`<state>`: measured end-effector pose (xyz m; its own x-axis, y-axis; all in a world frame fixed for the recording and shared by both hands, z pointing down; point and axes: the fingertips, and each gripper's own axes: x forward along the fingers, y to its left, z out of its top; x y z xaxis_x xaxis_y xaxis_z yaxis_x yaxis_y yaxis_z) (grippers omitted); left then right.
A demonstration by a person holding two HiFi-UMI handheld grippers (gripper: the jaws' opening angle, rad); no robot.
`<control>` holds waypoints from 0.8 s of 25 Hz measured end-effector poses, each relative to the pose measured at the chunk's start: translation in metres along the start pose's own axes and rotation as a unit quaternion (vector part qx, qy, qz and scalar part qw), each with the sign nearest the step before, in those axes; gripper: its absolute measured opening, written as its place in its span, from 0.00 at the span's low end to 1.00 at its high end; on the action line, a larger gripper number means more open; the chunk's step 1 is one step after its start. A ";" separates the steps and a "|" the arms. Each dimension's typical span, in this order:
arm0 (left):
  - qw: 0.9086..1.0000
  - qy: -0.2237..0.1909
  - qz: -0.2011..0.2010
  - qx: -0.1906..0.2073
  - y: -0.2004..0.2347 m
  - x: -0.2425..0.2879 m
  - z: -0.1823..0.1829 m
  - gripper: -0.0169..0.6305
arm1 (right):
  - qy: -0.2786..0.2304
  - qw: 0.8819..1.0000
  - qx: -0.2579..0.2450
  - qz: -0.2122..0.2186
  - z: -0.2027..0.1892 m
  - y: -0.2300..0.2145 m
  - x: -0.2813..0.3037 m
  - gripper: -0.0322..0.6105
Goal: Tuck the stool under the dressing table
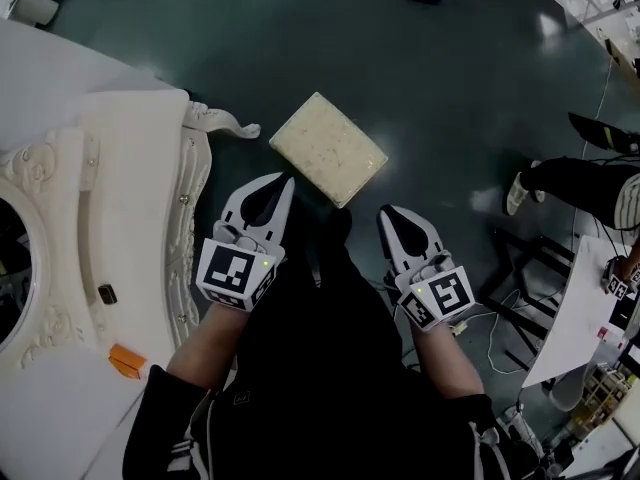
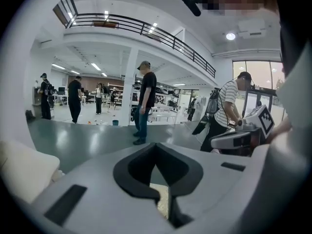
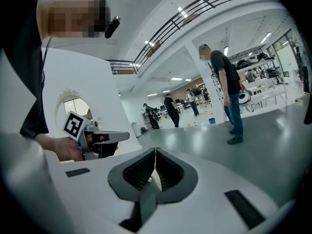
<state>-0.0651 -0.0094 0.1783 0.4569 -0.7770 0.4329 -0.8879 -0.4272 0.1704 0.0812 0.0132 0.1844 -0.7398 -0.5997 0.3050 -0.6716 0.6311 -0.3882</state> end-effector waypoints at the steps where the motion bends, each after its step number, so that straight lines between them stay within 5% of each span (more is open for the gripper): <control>1: 1.000 0.006 -0.005 -0.001 0.004 0.009 -0.006 0.03 | 0.004 1.000 0.004 -0.003 -0.004 -0.004 0.007 0.08; 12: 0.997 0.067 -0.043 0.014 0.053 0.091 -0.070 0.03 | 0.001 0.998 0.040 -0.055 -0.062 -0.065 0.068 0.08; 20: 0.993 0.101 -0.062 0.015 0.078 0.147 -0.132 0.03 | 0.024 0.992 0.085 -0.094 -0.138 -0.114 0.105 0.08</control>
<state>-0.0739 -0.0954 0.3720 0.5404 -0.6106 0.5789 -0.8219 -0.5303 0.2080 0.0750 -0.0540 0.3805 -0.6062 -0.6722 0.4250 -0.7842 0.4164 -0.4600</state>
